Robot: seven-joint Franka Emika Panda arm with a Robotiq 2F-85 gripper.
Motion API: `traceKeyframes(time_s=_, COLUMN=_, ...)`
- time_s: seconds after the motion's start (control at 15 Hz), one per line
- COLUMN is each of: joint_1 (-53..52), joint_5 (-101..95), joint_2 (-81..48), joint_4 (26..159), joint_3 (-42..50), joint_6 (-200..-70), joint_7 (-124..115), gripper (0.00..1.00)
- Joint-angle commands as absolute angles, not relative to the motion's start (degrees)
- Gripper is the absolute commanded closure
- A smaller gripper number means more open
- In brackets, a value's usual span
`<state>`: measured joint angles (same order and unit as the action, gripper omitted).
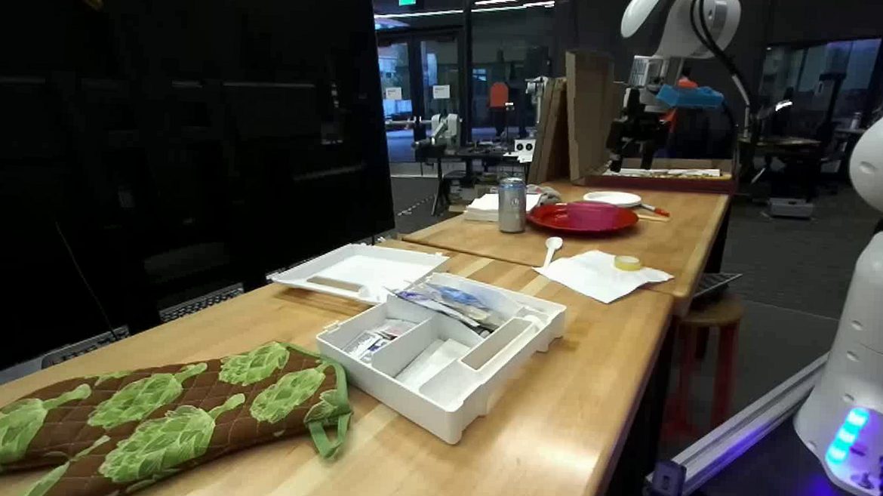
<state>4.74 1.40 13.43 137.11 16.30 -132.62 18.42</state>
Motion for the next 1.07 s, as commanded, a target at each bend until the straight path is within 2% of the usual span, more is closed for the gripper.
traceKeyframes(time_s=0.0, joint_1=6.0, joint_5=1.8, joint_2=13.4, joint_4=137.0, joint_3=15.0, joint_6=-132.5, joint_7=18.7, gripper=0.00)
traceKeyframes(time_s=0.67, joint_1=6.0, joint_5=1.8, joint_2=13.4, joint_4=137.0, joint_3=15.0, joint_6=-132.5, joint_7=18.7, gripper=0.00)
traceKeyframes(time_s=1.0, joint_1=6.1, joint_5=0.5, joint_2=11.9, joint_4=137.1, joint_3=14.2, joint_6=-138.3, joint_7=19.4, gripper=0.00)
